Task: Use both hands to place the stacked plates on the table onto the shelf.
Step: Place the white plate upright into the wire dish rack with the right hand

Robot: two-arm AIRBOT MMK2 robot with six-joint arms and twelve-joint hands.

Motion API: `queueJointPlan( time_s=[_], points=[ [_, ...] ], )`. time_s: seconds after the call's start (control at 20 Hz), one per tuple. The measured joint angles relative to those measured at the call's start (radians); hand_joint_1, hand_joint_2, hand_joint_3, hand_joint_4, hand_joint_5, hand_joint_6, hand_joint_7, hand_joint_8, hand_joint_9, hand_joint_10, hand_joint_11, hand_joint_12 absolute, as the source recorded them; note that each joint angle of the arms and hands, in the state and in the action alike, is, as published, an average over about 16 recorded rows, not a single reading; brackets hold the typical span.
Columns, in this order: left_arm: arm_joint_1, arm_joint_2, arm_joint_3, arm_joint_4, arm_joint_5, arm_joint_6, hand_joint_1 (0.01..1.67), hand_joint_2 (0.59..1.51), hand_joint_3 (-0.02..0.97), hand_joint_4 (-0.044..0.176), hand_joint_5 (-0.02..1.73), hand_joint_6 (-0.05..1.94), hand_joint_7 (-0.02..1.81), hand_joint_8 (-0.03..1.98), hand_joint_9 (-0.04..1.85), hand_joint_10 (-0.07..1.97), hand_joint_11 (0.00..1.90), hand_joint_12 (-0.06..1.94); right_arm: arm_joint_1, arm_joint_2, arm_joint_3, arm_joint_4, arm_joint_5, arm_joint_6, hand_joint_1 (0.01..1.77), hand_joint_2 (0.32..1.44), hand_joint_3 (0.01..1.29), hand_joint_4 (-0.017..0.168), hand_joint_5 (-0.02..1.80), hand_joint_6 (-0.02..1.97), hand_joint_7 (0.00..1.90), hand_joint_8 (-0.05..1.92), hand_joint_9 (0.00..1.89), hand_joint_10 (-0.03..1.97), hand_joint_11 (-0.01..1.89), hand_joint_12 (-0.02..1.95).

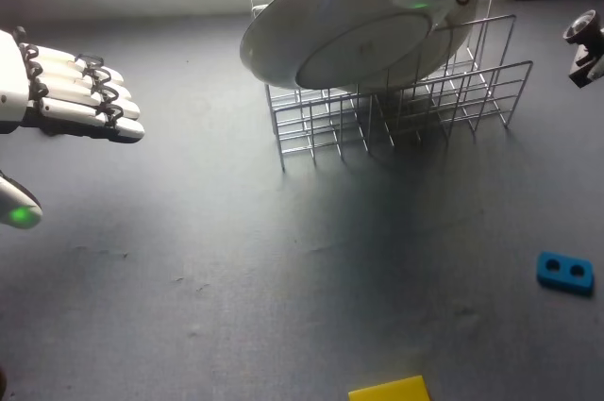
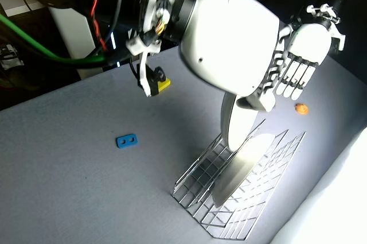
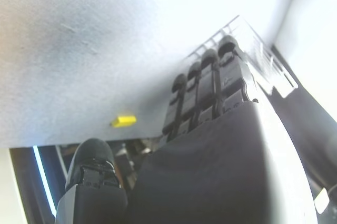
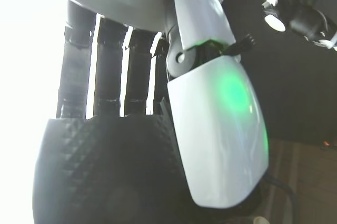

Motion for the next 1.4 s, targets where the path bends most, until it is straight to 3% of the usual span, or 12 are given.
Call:
queueJointPlan(
  time_s=[0.55,1.15,1.4],
  points=[
    [0.003,0.0,0.0,0.0,0.0,0.001,0.02,1.168,0.005,0.004,0.02,0.02,0.02,-0.01,0.02,0.02,0.02,0.02,-0.026,-0.019,0.08,0.019,-0.05,0.004,1.36,1.06,0.01,-0.007,0.82,1.0,0.96,0.96,0.89,1.17,0.71,1.31],
    [0.003,-0.001,0.0,0.003,0.0,0.003,0.02,1.161,0.005,0.004,0.02,0.02,0.02,-0.01,0.02,0.02,0.02,0.02,-0.114,-0.088,0.181,0.023,-0.074,0.01,1.36,1.06,0.01,-0.008,0.81,0.99,0.95,0.98,0.89,1.18,0.7,1.32],
    [0.001,-0.001,-0.002,0.004,-0.004,0.003,0.02,1.161,0.005,0.004,0.02,0.02,0.02,-0.01,0.02,0.02,0.02,0.02,-0.145,-0.105,0.207,0.022,-0.066,0.011,1.31,1.08,0.01,-0.006,0.78,1.04,0.91,0.9,0.86,1.0,0.64,1.31]
  ],
)
